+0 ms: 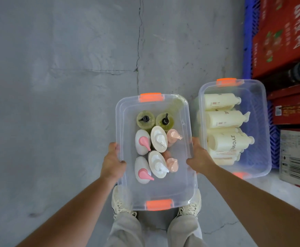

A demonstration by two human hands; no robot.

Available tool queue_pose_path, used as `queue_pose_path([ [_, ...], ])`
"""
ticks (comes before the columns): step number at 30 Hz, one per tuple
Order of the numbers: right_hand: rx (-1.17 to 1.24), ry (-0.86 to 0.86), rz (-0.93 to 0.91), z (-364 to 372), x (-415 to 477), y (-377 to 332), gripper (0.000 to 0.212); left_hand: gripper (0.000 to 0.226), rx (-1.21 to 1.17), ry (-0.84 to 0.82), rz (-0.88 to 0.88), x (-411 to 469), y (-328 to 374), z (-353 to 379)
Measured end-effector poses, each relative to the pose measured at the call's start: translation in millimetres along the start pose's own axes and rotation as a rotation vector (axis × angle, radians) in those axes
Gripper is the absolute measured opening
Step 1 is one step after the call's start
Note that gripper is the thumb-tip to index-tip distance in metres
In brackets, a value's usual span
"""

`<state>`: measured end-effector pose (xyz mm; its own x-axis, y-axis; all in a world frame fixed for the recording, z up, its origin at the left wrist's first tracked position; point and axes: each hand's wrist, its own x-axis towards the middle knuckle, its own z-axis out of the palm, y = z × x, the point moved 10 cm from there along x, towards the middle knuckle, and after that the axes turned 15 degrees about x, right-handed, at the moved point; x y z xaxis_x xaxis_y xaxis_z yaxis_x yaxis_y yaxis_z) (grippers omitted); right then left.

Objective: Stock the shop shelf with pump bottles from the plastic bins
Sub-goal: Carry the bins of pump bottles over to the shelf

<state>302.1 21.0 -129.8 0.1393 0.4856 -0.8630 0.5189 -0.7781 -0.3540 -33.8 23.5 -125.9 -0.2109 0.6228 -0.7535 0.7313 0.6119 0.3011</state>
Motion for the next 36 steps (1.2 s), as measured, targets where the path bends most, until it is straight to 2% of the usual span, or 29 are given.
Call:
queue_pose_path([
  [7,-0.070,-0.032,-0.011,-1,-108,-28,0.069,0.050,-0.018,-0.033,-0.065,-98,-24,-49],
  [11,-0.097,-0.056,-0.023,-4,-175,-61,0.060,0.052,-0.051,-0.043,-0.039,-149,-33,-91],
  [17,-0.161,-0.046,-0.094,-2,-251,-121,0.060,0.052,-0.127,-0.013,-0.016,-207,-49,-153],
  [26,-0.287,-0.161,-0.213,43,-297,-209,0.051,0.058,-0.440,0.153,-0.097,-267,-112,-210],
  [36,-0.620,-0.312,-0.375,151,-351,-285,0.054,0.054,-0.890,0.323,-0.335,-372,-210,-207],
])
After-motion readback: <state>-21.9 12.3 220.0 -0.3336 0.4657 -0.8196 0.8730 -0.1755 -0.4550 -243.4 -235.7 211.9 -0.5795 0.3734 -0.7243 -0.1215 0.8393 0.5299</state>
